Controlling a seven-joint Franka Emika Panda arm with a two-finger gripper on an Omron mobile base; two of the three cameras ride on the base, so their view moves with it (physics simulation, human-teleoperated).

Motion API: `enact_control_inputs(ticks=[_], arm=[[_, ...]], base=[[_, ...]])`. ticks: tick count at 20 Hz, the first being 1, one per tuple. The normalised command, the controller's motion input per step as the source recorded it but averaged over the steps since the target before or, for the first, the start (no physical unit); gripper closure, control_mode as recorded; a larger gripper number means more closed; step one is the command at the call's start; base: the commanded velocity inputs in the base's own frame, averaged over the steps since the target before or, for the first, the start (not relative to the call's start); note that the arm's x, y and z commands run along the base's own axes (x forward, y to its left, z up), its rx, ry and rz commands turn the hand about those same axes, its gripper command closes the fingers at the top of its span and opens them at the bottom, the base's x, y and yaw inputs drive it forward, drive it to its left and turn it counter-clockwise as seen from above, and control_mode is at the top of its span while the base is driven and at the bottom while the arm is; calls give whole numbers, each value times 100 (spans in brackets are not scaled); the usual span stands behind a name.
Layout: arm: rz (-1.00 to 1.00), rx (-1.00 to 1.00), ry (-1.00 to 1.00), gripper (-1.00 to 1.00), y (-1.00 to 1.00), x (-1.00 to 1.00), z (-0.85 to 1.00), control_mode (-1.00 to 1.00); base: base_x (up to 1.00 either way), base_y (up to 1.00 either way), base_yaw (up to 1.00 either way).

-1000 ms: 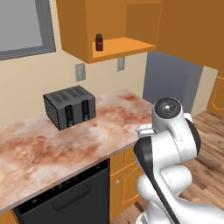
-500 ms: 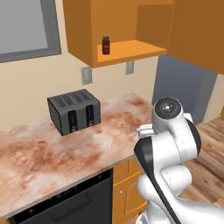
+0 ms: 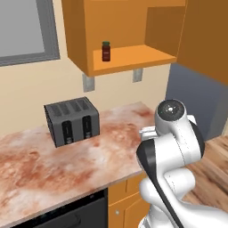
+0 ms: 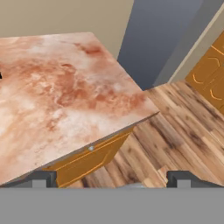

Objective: Collect the paprika, ketchup, and shaker from the cabinet and place them next to the stove.

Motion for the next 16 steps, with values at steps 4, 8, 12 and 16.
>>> enact_control_inputs(ticks=[4,8,12,16], arm=[[0,0,0,-100,0,0,0,100],[0,0,0,-100,0,0,0,100],[0,0,0,-100,0,0,0,100],[17,12,-9,-100,-1,29,6,-100]], base=[[61,-22,25],[62,-7,31],[60,-7,33],[30,-1,17]])
